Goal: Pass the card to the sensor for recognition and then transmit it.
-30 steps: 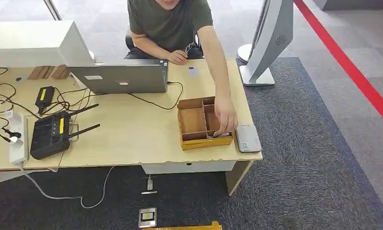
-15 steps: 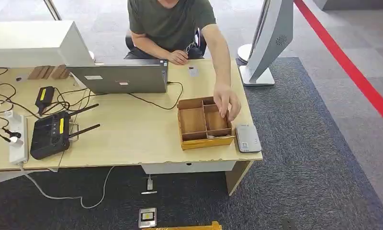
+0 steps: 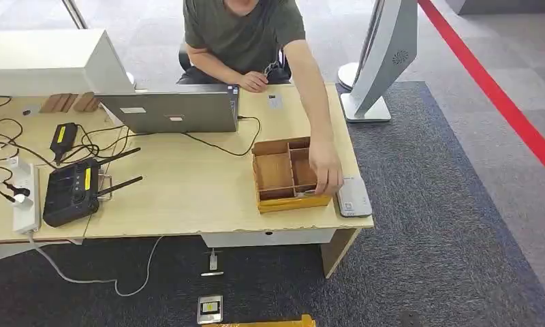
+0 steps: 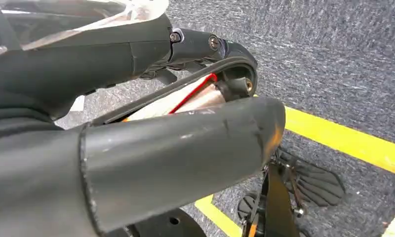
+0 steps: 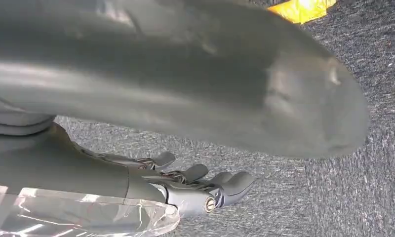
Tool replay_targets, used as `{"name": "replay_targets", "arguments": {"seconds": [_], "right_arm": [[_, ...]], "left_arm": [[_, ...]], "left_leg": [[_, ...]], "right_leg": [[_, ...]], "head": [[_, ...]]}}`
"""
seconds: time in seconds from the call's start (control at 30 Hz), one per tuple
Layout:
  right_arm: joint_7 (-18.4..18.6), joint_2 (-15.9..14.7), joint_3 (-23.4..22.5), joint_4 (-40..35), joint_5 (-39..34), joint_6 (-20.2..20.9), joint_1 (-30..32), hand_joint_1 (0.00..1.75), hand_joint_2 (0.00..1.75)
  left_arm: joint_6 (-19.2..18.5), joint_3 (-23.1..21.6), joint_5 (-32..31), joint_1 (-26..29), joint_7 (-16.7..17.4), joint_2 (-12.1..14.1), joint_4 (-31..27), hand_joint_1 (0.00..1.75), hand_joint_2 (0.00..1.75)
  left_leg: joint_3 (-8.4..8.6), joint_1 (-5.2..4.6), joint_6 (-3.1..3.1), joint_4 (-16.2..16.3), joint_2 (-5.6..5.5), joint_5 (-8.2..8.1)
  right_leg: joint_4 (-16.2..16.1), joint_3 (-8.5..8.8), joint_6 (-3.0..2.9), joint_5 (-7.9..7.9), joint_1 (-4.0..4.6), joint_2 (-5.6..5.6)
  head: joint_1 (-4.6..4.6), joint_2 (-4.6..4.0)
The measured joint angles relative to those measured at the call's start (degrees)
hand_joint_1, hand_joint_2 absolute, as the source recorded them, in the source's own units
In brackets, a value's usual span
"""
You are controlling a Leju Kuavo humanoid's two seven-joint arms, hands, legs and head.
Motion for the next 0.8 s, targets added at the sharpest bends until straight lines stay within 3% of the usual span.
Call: {"name": "replay_targets", "arguments": {"seconds": [0.8], "right_arm": [[0.35,0.35,0.00,0.00,0.13,-0.07,0.00,0.00,0.00]], "left_arm": [[-0.17,0.00,-0.50,0.00,-0.87,-0.04,0.00,0.00,0.00]], "left_leg": [[0.00,0.00,0.00,0.00,0.00,0.00]], "right_leg": [[0.00,0.01,0.00,0.00,0.00,0.00]], "head": [[0.00,0.00]]}}
